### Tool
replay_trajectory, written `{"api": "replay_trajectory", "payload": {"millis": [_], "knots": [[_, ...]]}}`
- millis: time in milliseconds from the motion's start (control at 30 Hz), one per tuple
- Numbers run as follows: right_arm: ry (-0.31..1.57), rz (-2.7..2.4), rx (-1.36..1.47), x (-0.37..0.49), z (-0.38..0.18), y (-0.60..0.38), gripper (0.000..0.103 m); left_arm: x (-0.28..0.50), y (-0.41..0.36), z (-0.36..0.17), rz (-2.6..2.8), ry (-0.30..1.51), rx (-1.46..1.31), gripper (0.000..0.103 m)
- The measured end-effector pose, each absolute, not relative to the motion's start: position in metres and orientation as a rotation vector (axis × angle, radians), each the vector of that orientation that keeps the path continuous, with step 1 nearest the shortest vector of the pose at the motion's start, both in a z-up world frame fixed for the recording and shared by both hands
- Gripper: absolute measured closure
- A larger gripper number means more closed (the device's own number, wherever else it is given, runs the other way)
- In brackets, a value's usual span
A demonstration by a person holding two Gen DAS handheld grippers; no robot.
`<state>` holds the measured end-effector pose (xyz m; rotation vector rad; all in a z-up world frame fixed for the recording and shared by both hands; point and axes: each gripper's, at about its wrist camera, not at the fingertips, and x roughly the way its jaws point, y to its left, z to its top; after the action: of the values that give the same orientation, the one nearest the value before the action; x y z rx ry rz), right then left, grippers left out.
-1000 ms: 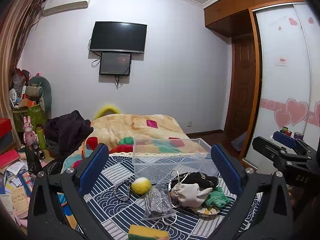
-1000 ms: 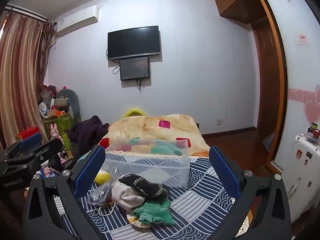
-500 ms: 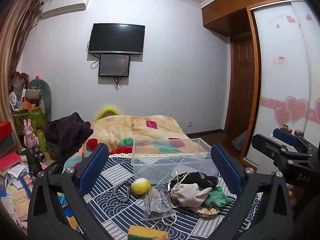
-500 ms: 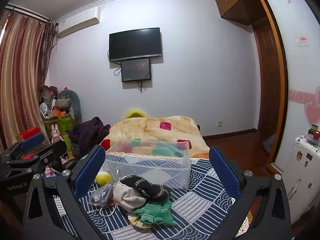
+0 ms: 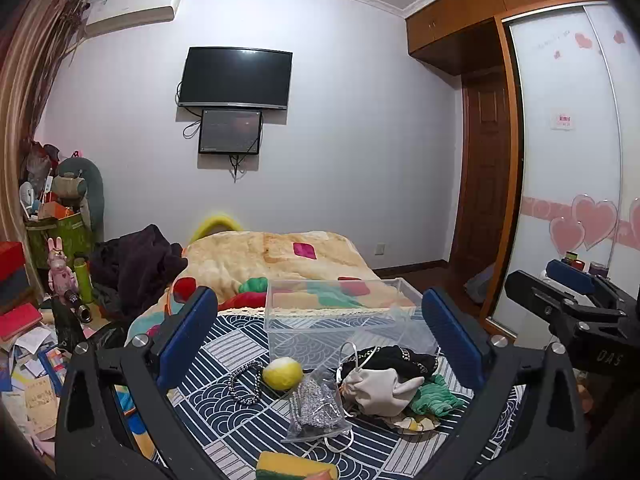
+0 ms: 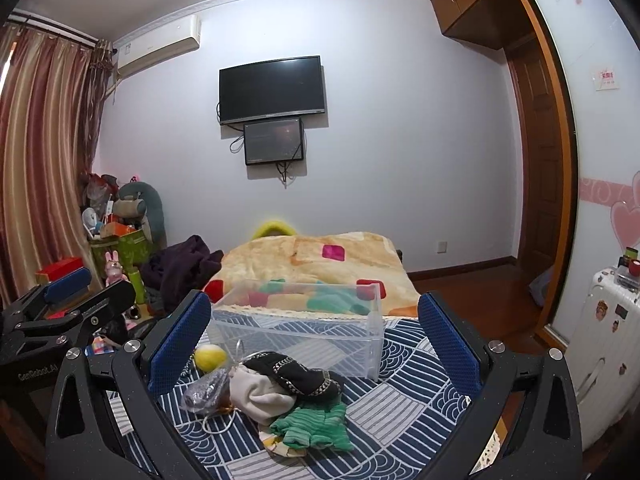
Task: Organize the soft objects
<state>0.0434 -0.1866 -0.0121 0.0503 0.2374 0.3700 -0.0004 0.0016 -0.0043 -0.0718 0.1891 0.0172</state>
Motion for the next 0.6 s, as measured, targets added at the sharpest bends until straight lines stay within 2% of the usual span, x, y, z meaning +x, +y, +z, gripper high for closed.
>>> {"api": "replay_trajectory", "payload": {"millis": [600], "knots": [[0.235, 0.370, 0.050, 0.0436, -0.0128, -0.1856, 0.000, 0.0017, 0.0019, -0.0061, 0.017, 0.194, -0.075, 0.000]]}}
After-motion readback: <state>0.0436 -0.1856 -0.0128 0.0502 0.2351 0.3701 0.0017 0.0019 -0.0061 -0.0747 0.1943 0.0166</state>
